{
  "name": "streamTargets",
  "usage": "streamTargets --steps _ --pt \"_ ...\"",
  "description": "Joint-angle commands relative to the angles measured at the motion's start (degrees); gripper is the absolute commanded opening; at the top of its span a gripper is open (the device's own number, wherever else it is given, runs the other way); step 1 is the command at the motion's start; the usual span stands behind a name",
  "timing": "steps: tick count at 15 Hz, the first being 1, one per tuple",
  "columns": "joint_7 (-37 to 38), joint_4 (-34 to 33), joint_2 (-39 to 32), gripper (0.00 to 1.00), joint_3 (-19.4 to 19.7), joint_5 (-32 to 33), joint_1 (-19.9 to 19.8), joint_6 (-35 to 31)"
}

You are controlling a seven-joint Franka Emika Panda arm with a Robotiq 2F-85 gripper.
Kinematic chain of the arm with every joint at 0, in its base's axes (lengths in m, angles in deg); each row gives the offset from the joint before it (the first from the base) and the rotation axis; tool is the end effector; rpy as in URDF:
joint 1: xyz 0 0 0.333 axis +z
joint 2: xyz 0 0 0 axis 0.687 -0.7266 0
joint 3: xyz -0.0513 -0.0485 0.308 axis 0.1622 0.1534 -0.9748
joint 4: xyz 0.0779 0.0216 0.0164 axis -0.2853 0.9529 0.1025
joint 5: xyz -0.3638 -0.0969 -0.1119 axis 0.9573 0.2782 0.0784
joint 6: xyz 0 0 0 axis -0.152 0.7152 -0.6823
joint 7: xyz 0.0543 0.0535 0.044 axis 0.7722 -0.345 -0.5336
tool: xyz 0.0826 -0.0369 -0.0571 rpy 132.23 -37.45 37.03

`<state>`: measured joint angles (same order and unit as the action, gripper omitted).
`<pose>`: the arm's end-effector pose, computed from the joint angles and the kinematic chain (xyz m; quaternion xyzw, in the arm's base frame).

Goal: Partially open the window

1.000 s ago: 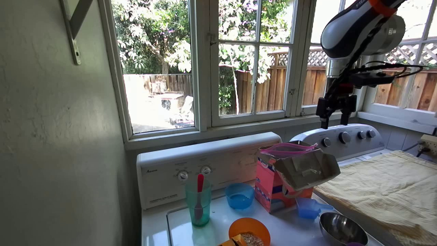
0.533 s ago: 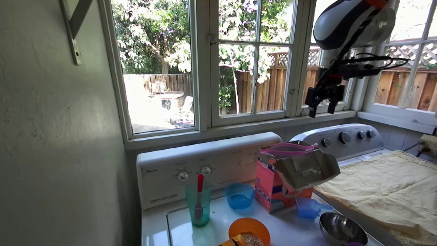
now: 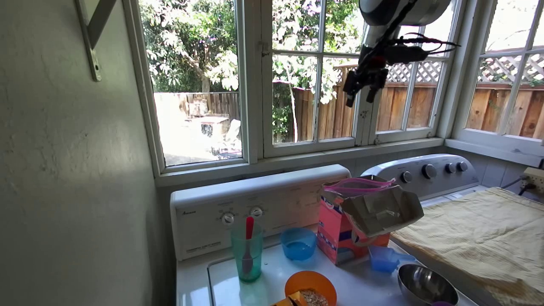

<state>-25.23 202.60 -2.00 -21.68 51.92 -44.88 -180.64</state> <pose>0.5249 -0.0701 0.5409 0.9829 0.0829 0.1584 0.0444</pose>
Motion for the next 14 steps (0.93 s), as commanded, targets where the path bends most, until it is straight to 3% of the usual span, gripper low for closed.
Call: streamTargets --steps 1,8,9,14 --pt "-2.96 -11.19 -7.20 1.00 -1.19 -1.57 1.30 -3.51" --pt "-6.45 -27.26 -20.25 1.00 -4.27 -8.38 1.03 -22.60" --pt "-2.89 -21.86 -15.16 1.00 -4.12 -4.10 0.89 -19.23" --pt "-3.22 -23.21 -16.39 1.00 -4.41 -4.32 0.71 -19.99"
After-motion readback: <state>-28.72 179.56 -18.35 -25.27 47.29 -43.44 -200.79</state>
